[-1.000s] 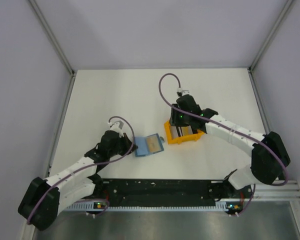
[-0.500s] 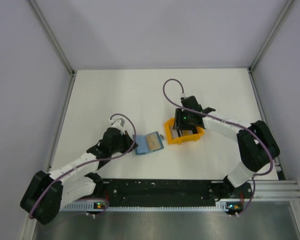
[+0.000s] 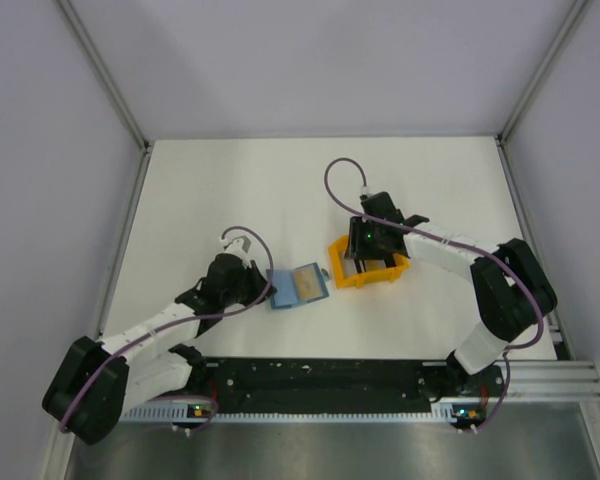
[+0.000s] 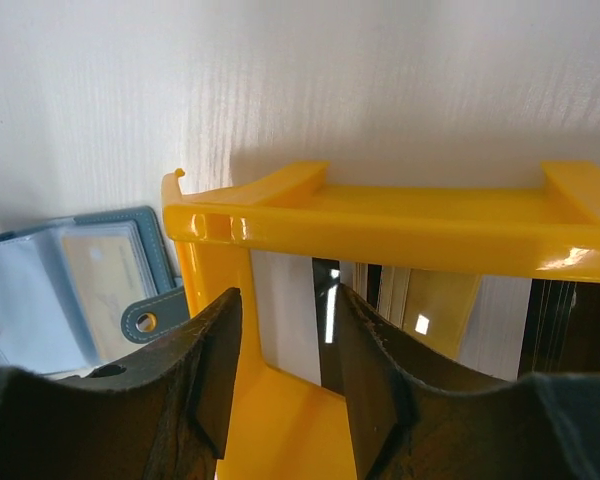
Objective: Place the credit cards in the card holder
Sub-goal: Pick up the credit card from the storage box.
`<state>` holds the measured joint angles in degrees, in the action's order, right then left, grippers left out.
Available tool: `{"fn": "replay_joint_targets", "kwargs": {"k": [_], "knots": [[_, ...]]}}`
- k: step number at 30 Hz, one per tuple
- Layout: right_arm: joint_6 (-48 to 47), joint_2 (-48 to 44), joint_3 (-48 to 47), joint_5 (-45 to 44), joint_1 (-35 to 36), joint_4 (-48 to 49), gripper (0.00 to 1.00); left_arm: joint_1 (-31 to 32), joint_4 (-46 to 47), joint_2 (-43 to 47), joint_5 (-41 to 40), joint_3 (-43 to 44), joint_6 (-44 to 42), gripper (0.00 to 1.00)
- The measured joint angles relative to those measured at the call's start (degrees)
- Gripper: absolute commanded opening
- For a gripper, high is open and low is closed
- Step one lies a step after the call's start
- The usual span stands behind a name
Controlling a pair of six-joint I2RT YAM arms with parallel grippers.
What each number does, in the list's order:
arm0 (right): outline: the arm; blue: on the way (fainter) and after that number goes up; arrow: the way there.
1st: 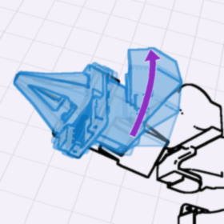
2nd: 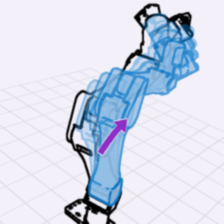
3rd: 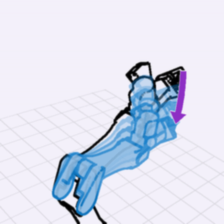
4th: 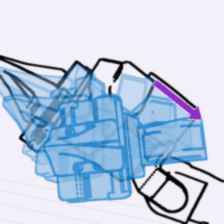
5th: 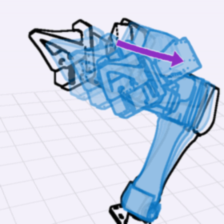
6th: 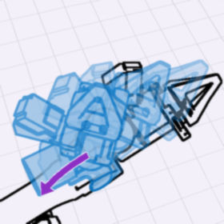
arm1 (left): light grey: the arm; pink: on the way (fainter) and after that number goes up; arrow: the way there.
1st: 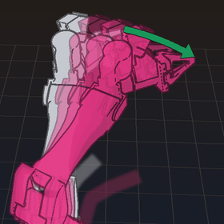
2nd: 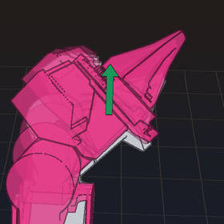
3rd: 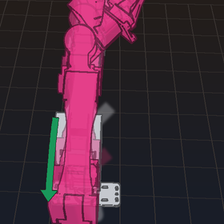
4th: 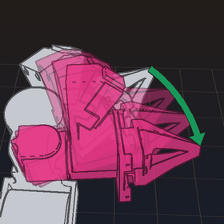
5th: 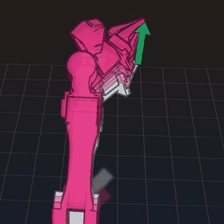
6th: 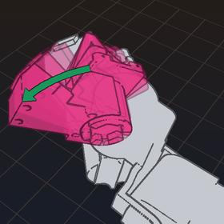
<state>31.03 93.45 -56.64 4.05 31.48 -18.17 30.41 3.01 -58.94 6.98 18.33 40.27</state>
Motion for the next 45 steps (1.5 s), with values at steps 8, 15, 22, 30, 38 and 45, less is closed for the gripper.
{"fn": "replay_joint_targets", "kwargs": {"k": [8, 15, 22, 30, 38, 45], "knots": [[-0.09, -0.55, 0.74, -2.86, -0.11, 1.53, 0.46, -0.11, 0.02, -0.74, 0.26, 0.63, -0.20, 0.00], [-0.50, -0.70, 0.92, -5.05, -0.15, 2.19, 0.46, -0.31, -0.02, -0.74, 0.28, 0.63, -0.22, 0.00], [-1.05, -4.48, 3.39, -6.97, -0.22, 3.52, 0.46, -0.33, 0.00, -0.74, 0.68, 0.63, -0.24, 0.00], [-1.27, -3.63, 3.39, -7.26, -0.70, 3.76, 0.46, -0.37, 0.02, -0.87, 0.94, 0.66, -0.24, 0.00], [-1.29, -1.42, 3.39, -5.97, -0.92, 3.87, 0.39, -0.42, 0.04, -1.03, 1.11, 0.66, -0.26, 0.00], [-1.49, -1.31, 3.39, -0.87, -1.05, 4.13, 0.32, -0.44, 0.22, -1.51, 1.11, 0.66, -0.39, 0.00]]}}
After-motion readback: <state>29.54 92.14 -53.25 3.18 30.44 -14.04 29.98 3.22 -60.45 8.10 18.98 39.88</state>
